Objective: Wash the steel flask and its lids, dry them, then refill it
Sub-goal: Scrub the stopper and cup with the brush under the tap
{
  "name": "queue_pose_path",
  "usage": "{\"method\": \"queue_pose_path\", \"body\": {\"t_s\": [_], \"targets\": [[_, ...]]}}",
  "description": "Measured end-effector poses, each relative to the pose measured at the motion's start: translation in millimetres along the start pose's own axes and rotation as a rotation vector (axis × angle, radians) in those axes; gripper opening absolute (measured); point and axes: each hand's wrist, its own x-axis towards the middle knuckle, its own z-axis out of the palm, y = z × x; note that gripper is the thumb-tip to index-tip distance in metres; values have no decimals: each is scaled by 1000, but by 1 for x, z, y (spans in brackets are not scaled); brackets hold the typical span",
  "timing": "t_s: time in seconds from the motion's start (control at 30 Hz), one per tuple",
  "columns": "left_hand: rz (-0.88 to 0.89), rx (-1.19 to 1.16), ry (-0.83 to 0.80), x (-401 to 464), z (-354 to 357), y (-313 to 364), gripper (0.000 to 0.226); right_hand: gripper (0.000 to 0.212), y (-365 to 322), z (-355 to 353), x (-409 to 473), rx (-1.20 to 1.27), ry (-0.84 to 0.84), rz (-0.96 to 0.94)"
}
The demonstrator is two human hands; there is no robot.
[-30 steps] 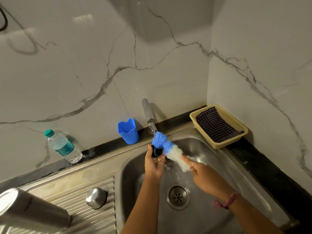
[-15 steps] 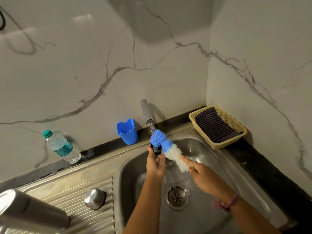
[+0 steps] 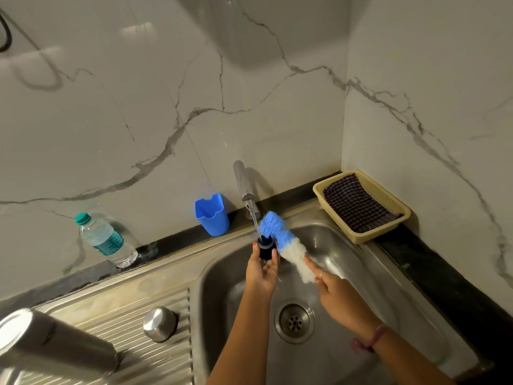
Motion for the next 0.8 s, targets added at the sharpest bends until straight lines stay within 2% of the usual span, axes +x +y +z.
{"method": "queue_pose_path", "body": {"t_s": [0.13, 0.3, 0.47, 0.67, 0.8], "targets": [[43, -55, 19, -5, 4, 10, 34, 59, 0, 2, -11, -28, -10, -73], [41, -85, 43, -4, 7, 16, 50, 57, 6, -1, -19, 33, -13, 2], [-13, -31, 2, -12, 9, 2, 47, 55, 2, 7, 6, 96, -26, 68], [80, 5, 94, -6, 5, 13, 34, 58, 0, 13, -13, 76, -118, 79], [60, 106, 60, -6, -1, 9, 36, 61, -2, 8, -15, 29, -137, 114]]}}
